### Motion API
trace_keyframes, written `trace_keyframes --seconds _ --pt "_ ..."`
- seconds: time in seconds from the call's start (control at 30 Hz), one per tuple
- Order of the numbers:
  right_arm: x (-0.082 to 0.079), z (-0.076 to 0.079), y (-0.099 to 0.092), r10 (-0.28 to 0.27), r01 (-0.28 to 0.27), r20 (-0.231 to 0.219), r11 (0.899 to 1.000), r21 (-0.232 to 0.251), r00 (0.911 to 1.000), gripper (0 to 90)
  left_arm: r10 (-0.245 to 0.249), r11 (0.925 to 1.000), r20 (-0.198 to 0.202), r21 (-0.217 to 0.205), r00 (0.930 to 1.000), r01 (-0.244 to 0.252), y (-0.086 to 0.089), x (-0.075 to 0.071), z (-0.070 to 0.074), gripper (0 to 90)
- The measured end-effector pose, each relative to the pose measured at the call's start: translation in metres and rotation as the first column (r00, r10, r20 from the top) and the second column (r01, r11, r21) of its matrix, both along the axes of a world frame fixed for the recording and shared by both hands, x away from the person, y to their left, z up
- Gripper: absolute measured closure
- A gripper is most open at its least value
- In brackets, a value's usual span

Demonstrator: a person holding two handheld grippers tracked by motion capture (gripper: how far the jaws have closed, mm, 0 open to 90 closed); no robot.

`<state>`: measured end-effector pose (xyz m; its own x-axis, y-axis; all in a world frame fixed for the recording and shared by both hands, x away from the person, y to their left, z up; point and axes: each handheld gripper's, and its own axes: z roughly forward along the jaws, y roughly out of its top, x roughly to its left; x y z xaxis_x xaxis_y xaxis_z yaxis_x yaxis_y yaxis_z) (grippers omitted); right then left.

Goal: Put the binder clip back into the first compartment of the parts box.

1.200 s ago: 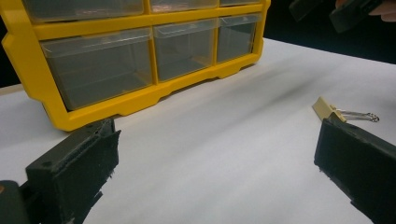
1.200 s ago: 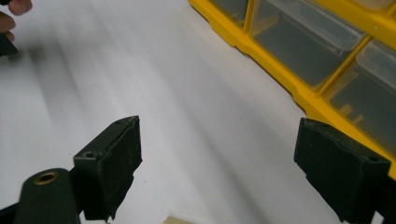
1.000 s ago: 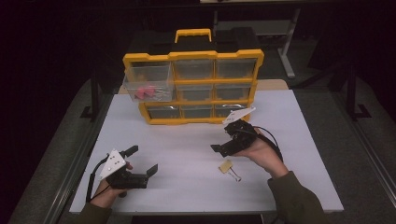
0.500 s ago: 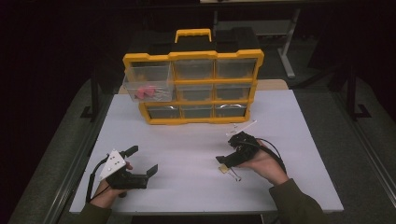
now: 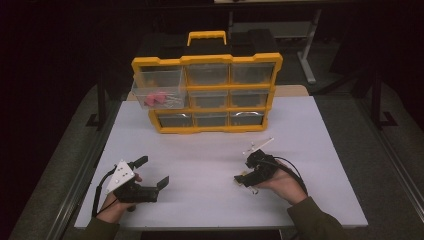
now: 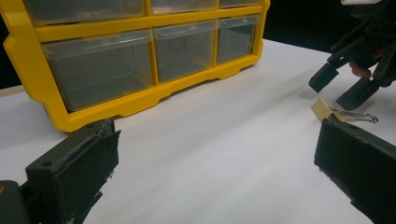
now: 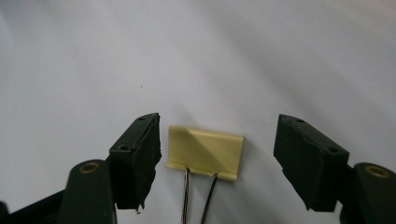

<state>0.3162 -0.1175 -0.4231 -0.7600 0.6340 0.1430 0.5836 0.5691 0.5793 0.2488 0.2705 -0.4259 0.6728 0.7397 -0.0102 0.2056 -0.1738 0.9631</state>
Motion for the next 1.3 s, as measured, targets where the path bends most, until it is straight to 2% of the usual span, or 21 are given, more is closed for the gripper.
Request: trace_keyframes --seconds 0.23,0.43,0.77,0.87,1.03,1.3 --pt "-0.002 -0.008 0.005 0.019 -0.019 -0.007 0.999 -0.041 0.9998 35.1 0.001 1.0 0.0 0.001 1.0 -0.001 0.0 0.0 0.0 0.0" --pt "-0.003 -0.011 0.007 0.029 -0.029 -0.013 0.998 -0.057 0.9995 39.1 0.002 1.0 -0.002 0.007 1.0 -0.002 0.0 0.0 0.0 0.0" --pt "-0.005 -0.011 0.01 0.039 -0.038 0.003 0.996 -0.086 0.9993 45.0 0.001 0.9999 -0.006 0.013 1.0 -0.001 0.0 0.0 -0.001 0.0" --pt "-0.006 -0.011 0.01 0.032 -0.032 0.002 0.996 -0.083 0.9995 48.4 0.002 1.0 -0.003 0.009 1.0 -0.002 0.0 0.0 0.0 0.0" --pt "-0.005 -0.011 0.009 0.032 -0.032 0.003 0.996 -0.081 0.9995 48.6 -0.002 0.9999 -0.003 0.012 1.0 0.002 -0.001 0.0 -0.001 0.0" --pt "0.0 -0.01 0.004 0.03 -0.032 -0.036 0.999 -0.033 0.9989 48.9 -0.001 0.9999 -0.005 0.014 1.0 0.001 -0.001 0.0 -0.001 0.0"
